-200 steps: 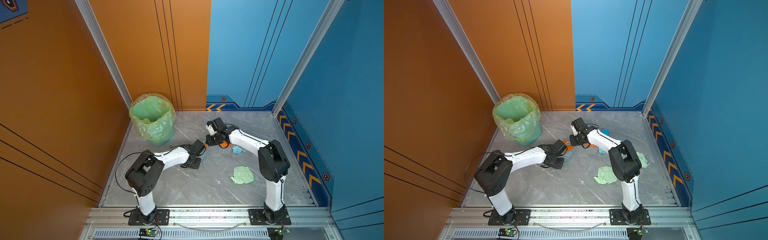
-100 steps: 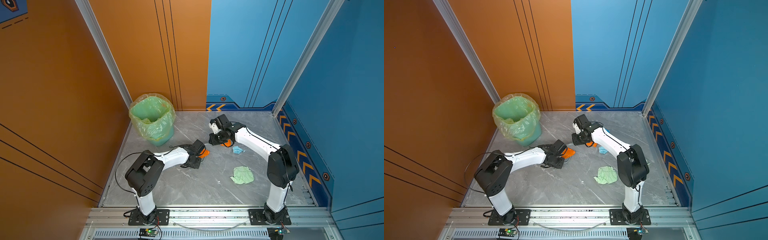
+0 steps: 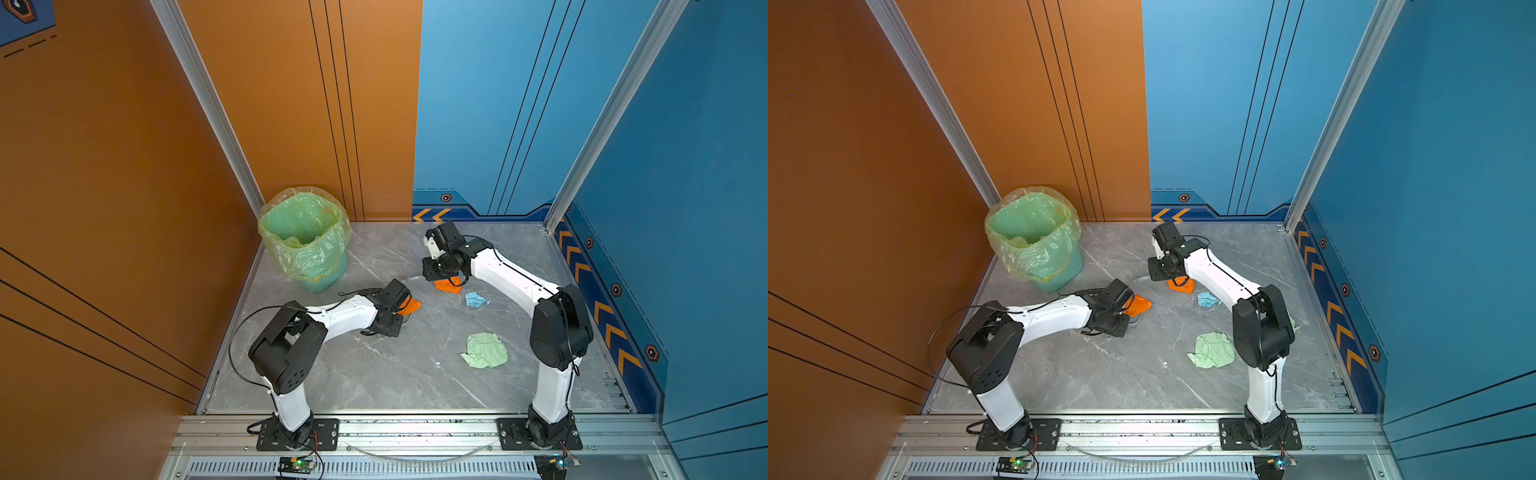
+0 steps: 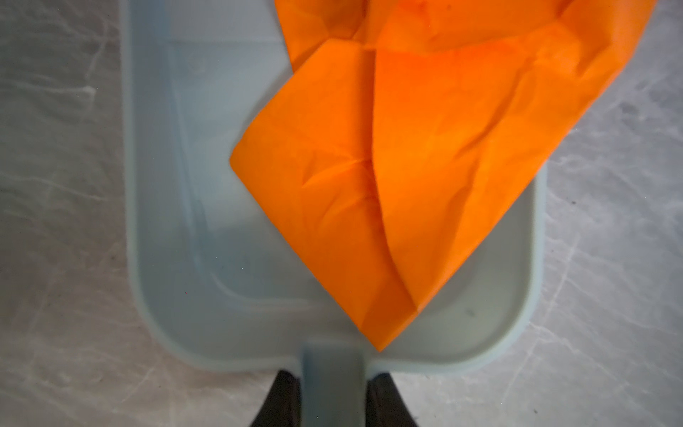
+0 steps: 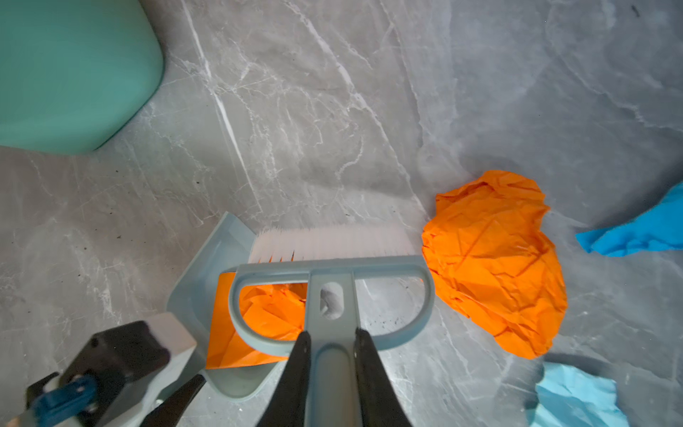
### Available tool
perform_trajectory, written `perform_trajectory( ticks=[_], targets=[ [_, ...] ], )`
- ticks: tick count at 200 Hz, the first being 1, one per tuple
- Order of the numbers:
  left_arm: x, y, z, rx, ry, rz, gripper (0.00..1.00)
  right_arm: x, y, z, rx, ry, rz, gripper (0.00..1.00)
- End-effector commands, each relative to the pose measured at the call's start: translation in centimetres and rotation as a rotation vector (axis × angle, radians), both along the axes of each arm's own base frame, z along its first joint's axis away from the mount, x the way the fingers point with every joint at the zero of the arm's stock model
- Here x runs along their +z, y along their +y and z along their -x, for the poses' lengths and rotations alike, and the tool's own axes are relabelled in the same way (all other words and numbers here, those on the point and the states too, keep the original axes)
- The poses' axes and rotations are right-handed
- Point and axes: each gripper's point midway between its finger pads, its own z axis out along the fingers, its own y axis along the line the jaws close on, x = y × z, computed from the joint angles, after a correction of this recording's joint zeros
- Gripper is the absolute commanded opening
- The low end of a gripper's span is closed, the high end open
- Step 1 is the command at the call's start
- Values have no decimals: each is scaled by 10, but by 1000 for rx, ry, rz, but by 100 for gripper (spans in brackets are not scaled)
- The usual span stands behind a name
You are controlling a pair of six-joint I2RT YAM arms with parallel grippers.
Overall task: Sweep away the paper scraps from the table
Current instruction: 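Carry the dustpan with the orange scrap to the bin with the left gripper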
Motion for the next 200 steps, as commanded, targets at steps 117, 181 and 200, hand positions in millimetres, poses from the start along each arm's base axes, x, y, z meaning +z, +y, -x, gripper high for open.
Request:
perform_trajectory(
  ticks=[117,181,200],
  targets=[
    [97,8,8,-47,-151,75,0,22,-95,12,-166,-27,9,0],
    [172,20,11,-47,-256,135,0,22,-92,16,-162,-23,-13,0],
    [193,26,12,-33,-289,169,0,23,-90,18,-157,-24,-29,0]
  ],
)
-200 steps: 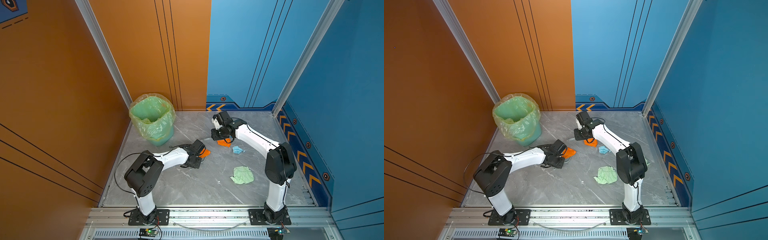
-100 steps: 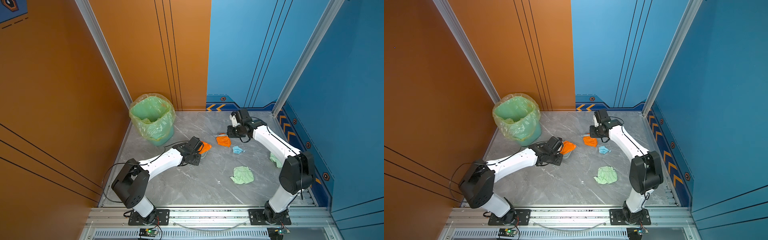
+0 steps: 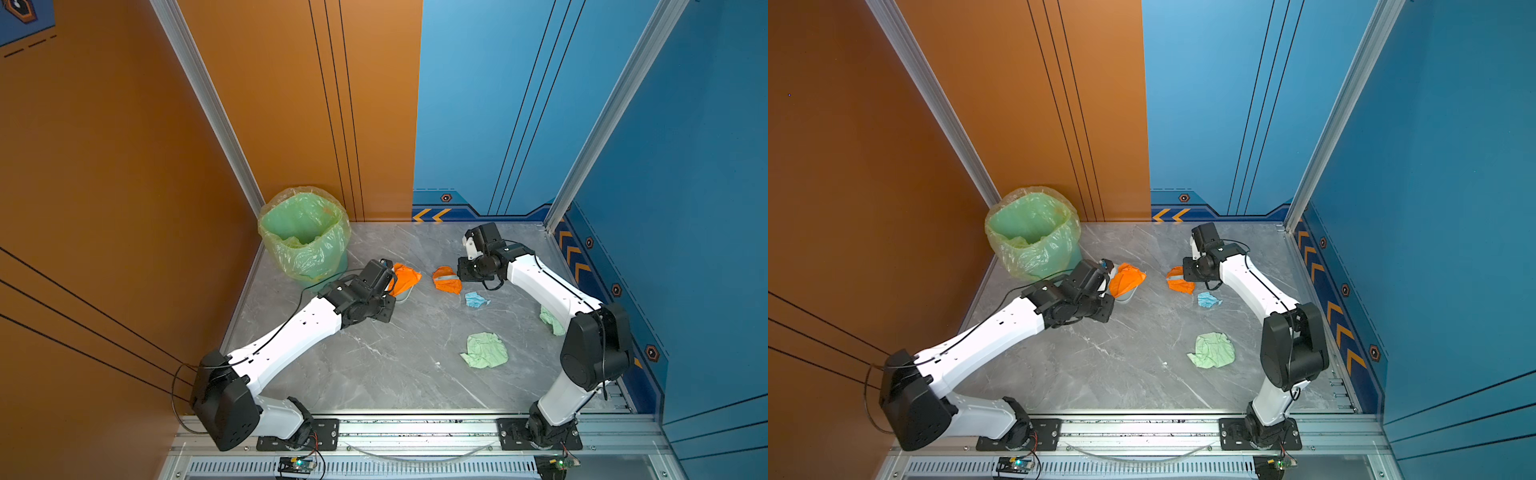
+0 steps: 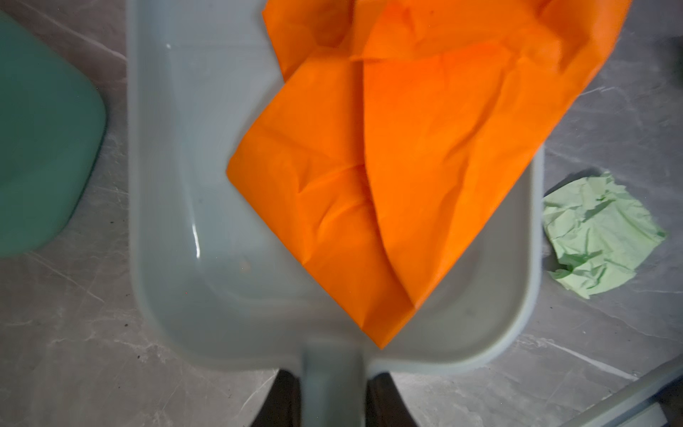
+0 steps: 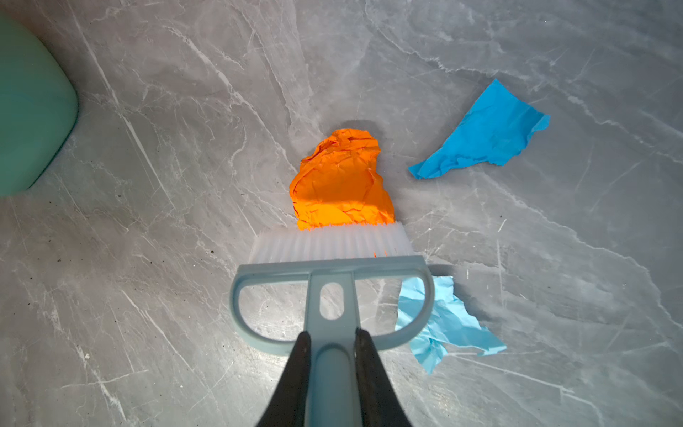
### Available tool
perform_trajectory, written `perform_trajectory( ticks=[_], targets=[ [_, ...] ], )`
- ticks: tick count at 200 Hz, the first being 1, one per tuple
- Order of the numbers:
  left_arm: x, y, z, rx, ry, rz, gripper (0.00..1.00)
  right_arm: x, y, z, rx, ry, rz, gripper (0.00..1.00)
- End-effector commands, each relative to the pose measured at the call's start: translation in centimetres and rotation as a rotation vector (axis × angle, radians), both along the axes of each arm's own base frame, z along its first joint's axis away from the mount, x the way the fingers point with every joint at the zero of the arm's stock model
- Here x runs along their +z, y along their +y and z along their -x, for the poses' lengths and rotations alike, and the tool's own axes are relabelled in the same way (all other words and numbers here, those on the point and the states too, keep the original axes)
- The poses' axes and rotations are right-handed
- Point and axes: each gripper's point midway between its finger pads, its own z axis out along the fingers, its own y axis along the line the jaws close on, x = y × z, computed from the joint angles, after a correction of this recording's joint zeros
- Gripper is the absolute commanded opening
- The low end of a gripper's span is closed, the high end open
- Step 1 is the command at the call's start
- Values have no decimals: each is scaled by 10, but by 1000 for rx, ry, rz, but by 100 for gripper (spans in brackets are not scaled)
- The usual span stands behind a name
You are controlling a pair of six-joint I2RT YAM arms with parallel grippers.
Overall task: Sweep away the paper scraps from the table
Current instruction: 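Carry the dustpan with the orange scrap to the bin with the left gripper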
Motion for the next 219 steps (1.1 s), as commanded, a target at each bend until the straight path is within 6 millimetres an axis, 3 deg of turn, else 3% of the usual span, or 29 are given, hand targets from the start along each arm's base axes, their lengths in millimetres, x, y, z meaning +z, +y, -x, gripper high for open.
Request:
perform_trajectory(
  ticks=[1,56,129,180,219],
  targets=[
    [29,13,3,14,-33,16,0,12,3,5,12,-27,-33,0],
    [81,39,6,38,-111,21,0,11,5,7,12,-21,-42,0],
    [139,79,-5,114,-237,32,0,13,9,6,18,-27,-45,0],
    [170,123,-19,224,-293,22,0,10,9,6,21,-18,-44,0],
    [181,147,-36,279,-299,28,0,5,12,3,29,-12,-49,0]
  ],
)
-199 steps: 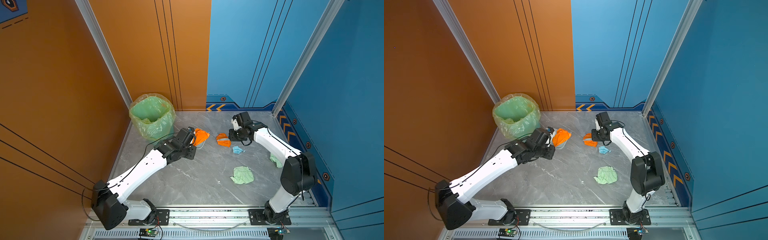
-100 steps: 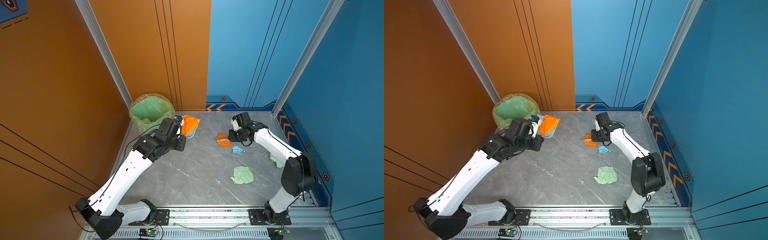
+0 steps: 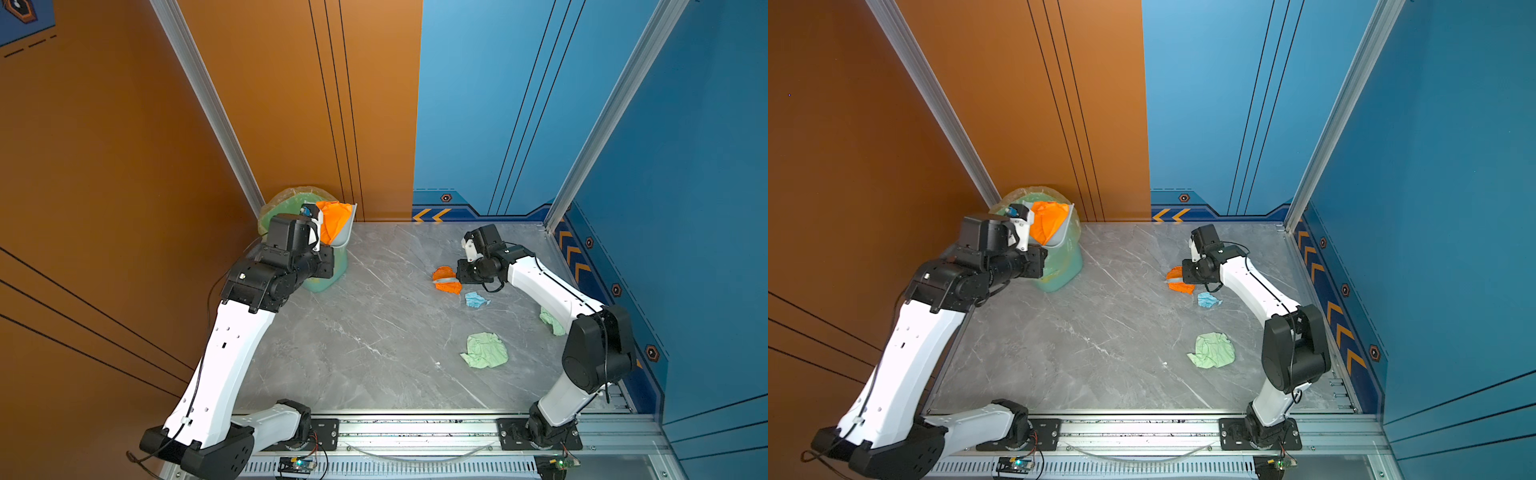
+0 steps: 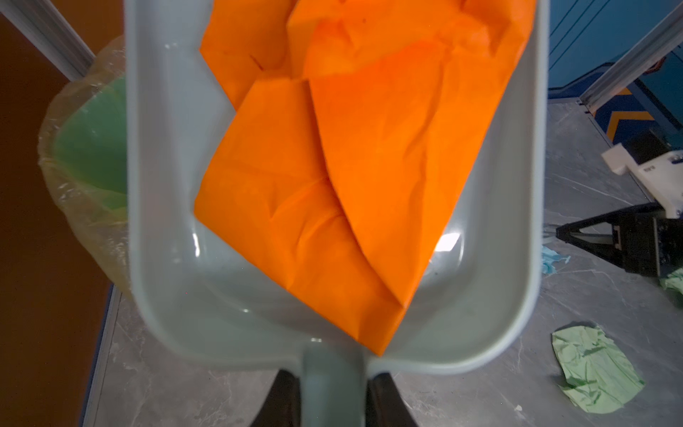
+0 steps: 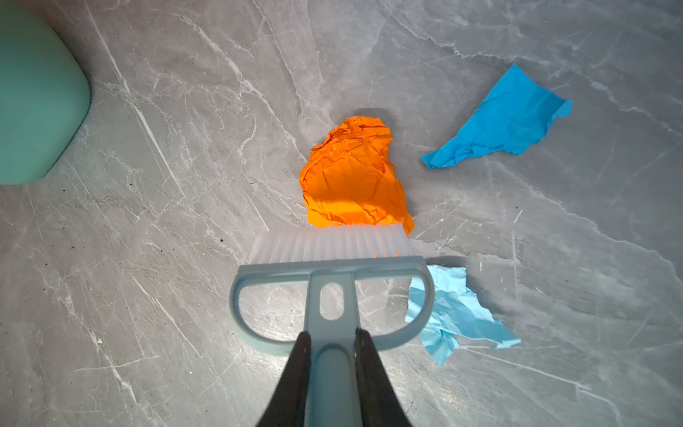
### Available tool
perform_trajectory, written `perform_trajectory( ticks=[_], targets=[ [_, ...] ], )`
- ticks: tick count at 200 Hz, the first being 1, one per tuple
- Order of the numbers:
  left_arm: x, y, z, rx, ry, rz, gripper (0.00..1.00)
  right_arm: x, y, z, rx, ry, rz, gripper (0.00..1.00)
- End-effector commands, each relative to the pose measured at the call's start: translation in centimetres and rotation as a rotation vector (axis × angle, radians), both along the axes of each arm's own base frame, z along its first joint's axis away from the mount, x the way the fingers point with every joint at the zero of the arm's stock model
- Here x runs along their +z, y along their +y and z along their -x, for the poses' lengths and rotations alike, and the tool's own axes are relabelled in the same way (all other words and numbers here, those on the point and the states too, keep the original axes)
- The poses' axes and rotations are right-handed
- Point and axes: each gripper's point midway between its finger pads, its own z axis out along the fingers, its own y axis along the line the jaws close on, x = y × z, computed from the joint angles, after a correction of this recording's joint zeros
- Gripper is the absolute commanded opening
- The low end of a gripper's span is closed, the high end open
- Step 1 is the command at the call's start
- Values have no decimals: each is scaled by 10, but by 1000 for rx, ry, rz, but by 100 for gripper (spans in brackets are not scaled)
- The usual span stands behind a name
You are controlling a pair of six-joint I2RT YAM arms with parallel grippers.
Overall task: Sweep away the paper scraps from the table
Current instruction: 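Carry the dustpan with the orange scrap to the bin with the left gripper, then tip the dustpan over the bin opening with the left gripper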
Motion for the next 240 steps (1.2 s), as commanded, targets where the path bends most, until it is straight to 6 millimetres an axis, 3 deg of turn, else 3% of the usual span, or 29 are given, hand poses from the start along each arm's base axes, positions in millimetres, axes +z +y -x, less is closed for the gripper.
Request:
perform_trajectory(
  ticks=[1,43,92,155,240],
  targets=[
    [7,6,-6,-10,1,-5,0,5,7,-4,14,-21,-28,0],
    [14,30,-23,63,-6,-43,0,1,9,-5,28,-10,-24,0],
    [9,68,-37,178,19,-164,0,-5,7,-1,36,5,-24,0],
    [9,109,-38,290,48,-342,0,-8,6,5,37,15,-34,0],
    [2,131,-49,312,115,-518,0,-7,4,11,23,11,-40,0]
  ],
)
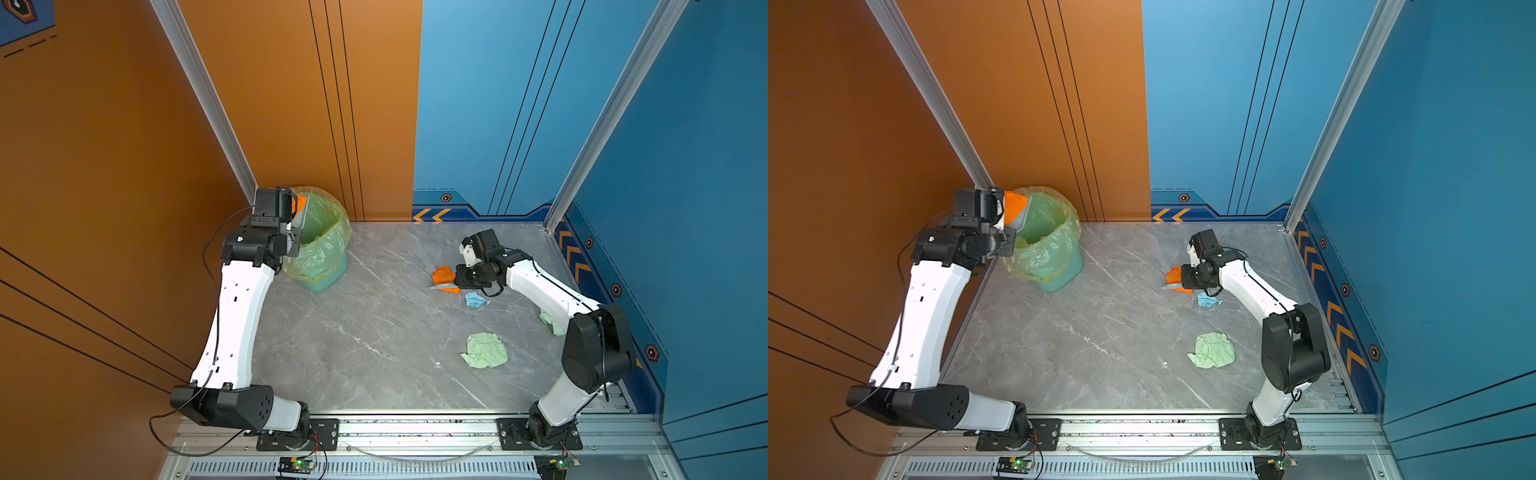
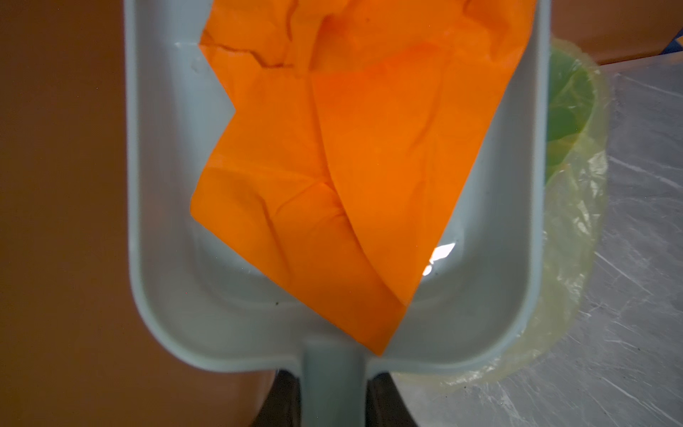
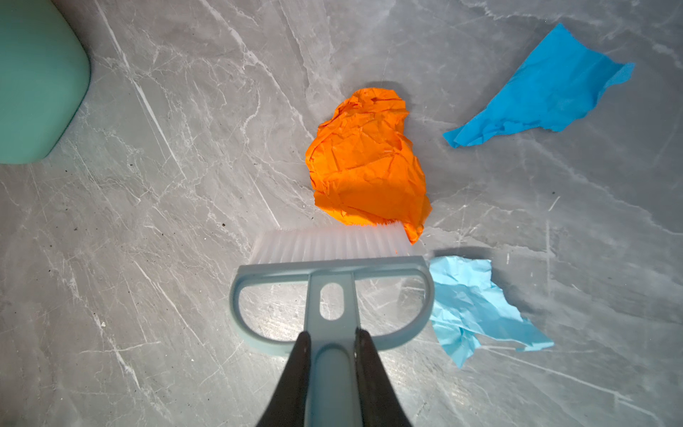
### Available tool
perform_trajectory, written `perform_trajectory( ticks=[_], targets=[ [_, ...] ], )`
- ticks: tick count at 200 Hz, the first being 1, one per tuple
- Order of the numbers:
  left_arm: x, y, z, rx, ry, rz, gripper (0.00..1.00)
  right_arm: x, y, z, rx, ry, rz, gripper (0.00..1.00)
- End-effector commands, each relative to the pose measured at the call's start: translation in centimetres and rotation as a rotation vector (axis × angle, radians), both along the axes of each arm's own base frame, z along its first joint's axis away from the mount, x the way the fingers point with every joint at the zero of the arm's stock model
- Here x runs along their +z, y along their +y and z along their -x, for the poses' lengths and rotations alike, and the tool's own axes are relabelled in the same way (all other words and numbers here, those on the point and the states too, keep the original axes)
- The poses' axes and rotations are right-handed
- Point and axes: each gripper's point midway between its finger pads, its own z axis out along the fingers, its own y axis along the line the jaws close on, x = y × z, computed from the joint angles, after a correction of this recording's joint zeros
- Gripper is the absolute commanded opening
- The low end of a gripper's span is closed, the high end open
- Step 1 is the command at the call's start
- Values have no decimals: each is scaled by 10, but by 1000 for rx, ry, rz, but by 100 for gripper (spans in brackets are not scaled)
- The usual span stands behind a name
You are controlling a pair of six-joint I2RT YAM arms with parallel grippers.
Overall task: Sweep away the paper scraps from the table
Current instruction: 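Tip the dustpan over the bin opening with the left gripper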
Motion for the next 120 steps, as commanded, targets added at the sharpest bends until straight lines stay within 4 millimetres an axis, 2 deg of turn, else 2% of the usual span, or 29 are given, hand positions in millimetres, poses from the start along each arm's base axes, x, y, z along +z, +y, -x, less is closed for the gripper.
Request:
perform_trajectory(
  ticks=[1,53,99,120],
  targets=[
    [11,12,-1,21,5,-65,0,11,-1,1,-5,-28,-11,0],
    [16,20,-13,39,24,-138,0,9,-1,2,-8,-25,-9,0],
    [11,31,-25,72,70,-218,0,6,-1,1,-7,-19,-7,0],
    [7,30,-34,64,82,-218,0,3,-1,1,-7,-10,-7,0]
  ],
)
